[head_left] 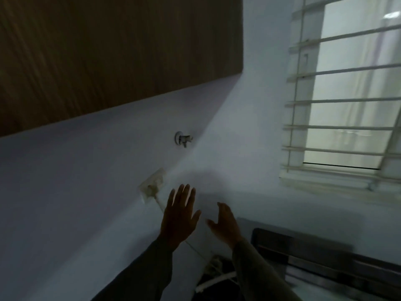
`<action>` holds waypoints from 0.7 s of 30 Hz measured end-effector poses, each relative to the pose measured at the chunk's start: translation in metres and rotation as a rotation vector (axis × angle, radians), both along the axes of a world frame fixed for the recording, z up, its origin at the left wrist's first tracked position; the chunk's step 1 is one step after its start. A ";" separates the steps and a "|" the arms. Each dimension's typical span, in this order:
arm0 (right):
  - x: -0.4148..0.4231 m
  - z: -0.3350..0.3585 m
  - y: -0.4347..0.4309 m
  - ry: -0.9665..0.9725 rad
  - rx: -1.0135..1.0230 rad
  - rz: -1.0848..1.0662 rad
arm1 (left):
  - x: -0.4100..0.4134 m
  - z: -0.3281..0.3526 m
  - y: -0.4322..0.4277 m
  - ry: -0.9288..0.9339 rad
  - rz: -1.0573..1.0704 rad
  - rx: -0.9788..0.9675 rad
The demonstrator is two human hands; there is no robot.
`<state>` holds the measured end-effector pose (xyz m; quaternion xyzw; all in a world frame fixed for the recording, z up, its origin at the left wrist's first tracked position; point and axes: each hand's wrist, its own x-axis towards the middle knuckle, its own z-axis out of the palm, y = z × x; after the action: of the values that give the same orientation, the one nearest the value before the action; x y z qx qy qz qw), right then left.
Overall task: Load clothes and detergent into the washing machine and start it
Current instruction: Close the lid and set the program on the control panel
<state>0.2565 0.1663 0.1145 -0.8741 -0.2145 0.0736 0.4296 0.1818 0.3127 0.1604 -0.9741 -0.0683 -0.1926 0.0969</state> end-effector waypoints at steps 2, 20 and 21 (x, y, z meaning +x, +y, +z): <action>-0.003 -0.002 -0.024 -0.037 -0.035 -0.011 | 0.000 -0.005 -0.022 0.000 -0.031 -0.016; -0.091 -0.044 -0.253 -0.165 -0.389 -0.084 | -0.079 -0.091 -0.227 0.108 -0.252 -0.273; -0.098 -0.047 -0.261 -0.162 -0.400 -0.070 | -0.086 -0.098 -0.231 0.120 -0.252 -0.283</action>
<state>0.1582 -0.0949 0.0675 -0.9519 -0.1990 0.0292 0.2313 0.0958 0.0815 0.0622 -0.9886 0.0337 -0.1331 -0.0619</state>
